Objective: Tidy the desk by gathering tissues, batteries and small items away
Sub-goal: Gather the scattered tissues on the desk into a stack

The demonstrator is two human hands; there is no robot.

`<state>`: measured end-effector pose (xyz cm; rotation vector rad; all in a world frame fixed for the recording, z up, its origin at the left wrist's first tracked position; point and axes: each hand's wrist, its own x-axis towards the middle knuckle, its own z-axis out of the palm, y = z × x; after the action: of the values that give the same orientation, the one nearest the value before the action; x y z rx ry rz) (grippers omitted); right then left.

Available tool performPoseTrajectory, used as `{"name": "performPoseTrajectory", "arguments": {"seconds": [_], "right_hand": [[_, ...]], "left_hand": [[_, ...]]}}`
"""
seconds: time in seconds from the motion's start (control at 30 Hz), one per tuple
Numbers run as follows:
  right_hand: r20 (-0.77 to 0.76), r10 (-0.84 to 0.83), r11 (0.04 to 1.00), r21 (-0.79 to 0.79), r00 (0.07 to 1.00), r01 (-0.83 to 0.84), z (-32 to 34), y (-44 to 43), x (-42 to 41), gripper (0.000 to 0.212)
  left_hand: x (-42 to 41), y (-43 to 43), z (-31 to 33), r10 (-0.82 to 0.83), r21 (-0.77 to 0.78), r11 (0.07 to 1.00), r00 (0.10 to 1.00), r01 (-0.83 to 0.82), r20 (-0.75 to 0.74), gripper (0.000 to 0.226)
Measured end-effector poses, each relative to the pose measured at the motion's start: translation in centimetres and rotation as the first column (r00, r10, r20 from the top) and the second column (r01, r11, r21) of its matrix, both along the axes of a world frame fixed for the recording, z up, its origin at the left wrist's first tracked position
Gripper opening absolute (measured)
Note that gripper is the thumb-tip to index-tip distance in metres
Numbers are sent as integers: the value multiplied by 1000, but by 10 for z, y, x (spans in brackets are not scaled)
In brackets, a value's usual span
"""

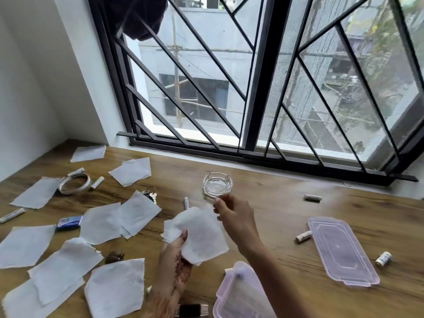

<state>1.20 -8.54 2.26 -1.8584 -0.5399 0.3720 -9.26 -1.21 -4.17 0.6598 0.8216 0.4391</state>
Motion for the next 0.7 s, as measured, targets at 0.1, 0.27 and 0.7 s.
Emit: {"name": "performPoseTrajectory", "arguments": {"seconds": [0.1,0.27,0.7], "right_hand": [[41,42,985,-171,998,-34,-20,4,5,16],[2,221,878,-435,975,-199,-58,19,-2,36],[20,167,865,-484,986,-137,-75,39,-13,8]], "left_hand": [[-16,16,-9,66,-30,997,998,-66,-3,34],[-33,27,-7,190,-14,981,980,-191,-66,26],[-67,21,1,298,-120,945,952,-304,-68,20]]}}
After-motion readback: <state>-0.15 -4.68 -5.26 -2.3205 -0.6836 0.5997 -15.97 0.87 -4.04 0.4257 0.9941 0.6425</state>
